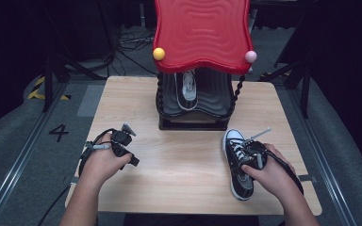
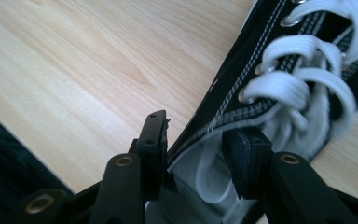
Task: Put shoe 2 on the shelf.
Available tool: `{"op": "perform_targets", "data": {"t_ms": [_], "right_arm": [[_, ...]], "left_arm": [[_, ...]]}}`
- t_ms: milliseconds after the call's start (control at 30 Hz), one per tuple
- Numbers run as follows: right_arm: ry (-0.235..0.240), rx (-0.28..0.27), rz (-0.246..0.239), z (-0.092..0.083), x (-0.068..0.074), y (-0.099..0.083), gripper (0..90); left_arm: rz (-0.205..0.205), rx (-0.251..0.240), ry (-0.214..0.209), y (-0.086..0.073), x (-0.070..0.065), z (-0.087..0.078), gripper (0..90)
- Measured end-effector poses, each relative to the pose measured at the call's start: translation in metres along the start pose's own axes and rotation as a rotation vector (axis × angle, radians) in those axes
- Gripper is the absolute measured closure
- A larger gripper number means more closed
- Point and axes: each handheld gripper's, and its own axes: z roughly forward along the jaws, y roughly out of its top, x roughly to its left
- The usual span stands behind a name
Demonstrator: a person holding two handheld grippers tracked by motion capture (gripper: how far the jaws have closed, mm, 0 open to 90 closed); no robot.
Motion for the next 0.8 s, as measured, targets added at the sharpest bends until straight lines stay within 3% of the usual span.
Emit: {"op": "perform_targets", "data": {"t_ms": [367,567,700,800], "right_arm": [[-0.037,-0.047,0.049,0.024,-0.003,0.010,70.3],[-0.035,-0.041,0.073,0.029,-0.005,0.012,72.4],[-0.063,-0.035,0.068,0.031,-0.002,0.013,72.5],[-0.046,-0.033,0.139,0.030,-0.007,0.014,79.7]], "left_arm": [[-0.019,0.002,-0.005,-0.003,0.002,0.003,48.0],[-0.029,0.001,-0.003,-0.005,0.003,0.002,48.2],[-0.028,0.003,-0.005,-0.004,0.002,0.002,48.1],[-0.029,0.008,-0.009,-0.004,0.002,0.005,48.1]]}}
